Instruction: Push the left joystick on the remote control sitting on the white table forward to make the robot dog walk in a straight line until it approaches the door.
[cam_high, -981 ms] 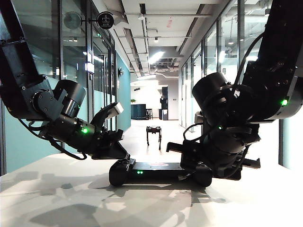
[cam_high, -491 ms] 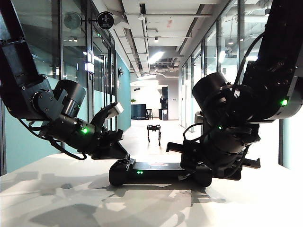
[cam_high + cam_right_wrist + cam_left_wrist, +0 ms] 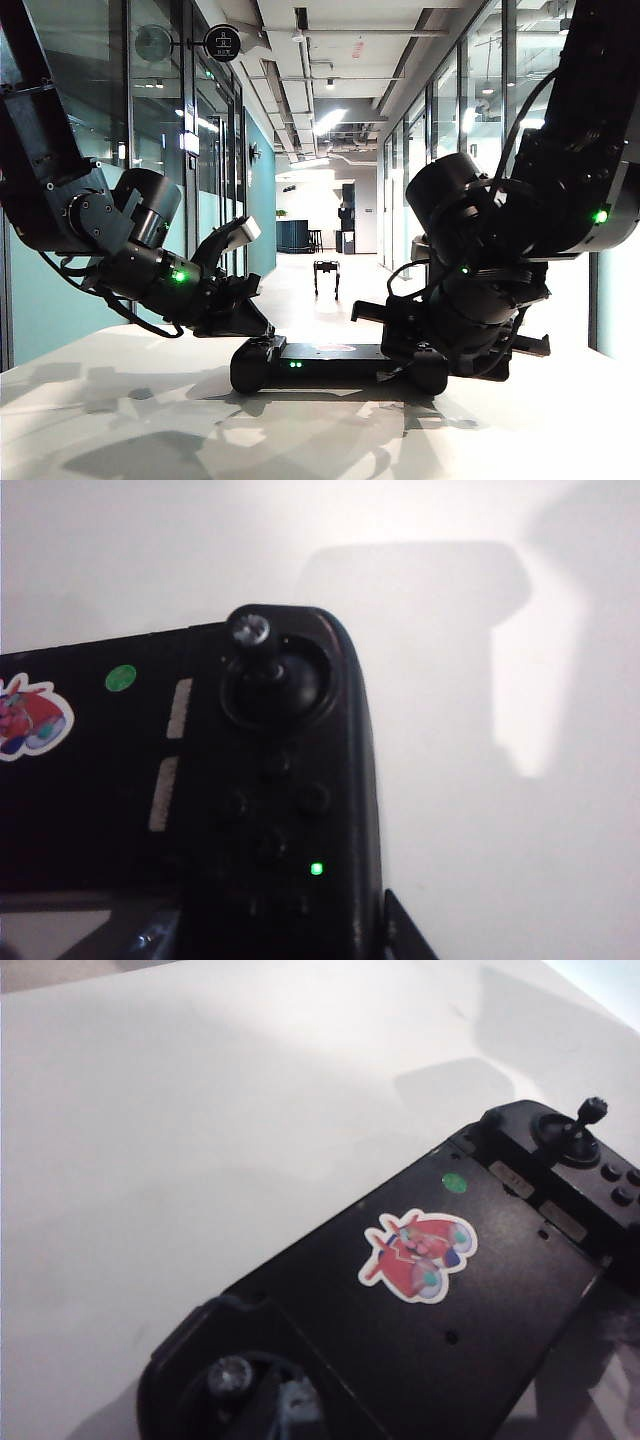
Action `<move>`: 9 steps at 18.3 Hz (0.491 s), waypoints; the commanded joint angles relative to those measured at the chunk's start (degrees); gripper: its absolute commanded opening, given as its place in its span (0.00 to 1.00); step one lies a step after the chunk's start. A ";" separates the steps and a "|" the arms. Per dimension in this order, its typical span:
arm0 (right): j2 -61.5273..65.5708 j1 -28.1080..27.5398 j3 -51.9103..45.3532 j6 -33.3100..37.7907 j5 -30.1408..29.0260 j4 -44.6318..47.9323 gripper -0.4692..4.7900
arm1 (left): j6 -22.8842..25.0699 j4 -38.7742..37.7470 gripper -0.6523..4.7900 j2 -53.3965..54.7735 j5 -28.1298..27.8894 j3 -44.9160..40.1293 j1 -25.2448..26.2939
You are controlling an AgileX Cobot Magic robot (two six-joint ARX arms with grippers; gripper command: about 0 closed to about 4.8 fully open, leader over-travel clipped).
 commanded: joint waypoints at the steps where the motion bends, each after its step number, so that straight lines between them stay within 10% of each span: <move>1: -0.24 0.02 0.13 0.83 0.07 1.20 0.48 | 0.04 0.68 0.11 -0.09 -0.39 0.26 0.11; 9: -0.24 0.02 0.11 -2.84 0.02 1.09 0.48 | -2.23 -12.66 0.11 -7.13 -0.63 0.26 0.13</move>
